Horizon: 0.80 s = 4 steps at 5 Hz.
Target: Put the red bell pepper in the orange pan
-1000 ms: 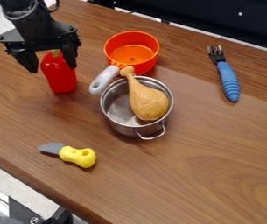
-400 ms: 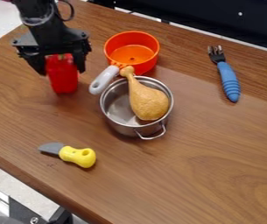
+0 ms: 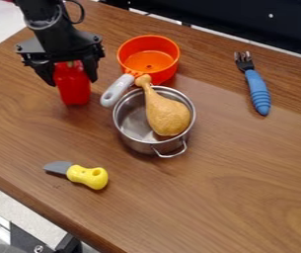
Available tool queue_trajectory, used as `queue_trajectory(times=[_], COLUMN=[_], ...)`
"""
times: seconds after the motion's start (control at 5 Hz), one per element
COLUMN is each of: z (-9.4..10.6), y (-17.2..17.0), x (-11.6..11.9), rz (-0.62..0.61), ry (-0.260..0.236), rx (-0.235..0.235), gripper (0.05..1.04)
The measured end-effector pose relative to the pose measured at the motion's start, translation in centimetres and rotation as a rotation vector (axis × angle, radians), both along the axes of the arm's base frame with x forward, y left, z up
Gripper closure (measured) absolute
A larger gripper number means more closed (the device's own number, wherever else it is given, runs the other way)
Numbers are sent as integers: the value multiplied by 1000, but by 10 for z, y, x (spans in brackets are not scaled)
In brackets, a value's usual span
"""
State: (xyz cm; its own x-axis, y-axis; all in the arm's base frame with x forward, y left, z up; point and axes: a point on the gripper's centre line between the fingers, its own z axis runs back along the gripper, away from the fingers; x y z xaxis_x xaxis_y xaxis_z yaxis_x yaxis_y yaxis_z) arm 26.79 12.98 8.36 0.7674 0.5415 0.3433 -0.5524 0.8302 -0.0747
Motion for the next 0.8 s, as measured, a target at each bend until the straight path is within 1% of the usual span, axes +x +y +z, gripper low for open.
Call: queue_trajectory(times=[0.2,0.4,0.6,0.8], z=[0,6,16,23], y=[1,1,-1,-11], x=[3,6,17,32], rz=[-70,-124,-203,-253], ry=[63,73,32,-8], rx=[-9,-10,-1,43], gripper=[215,215,215,215])
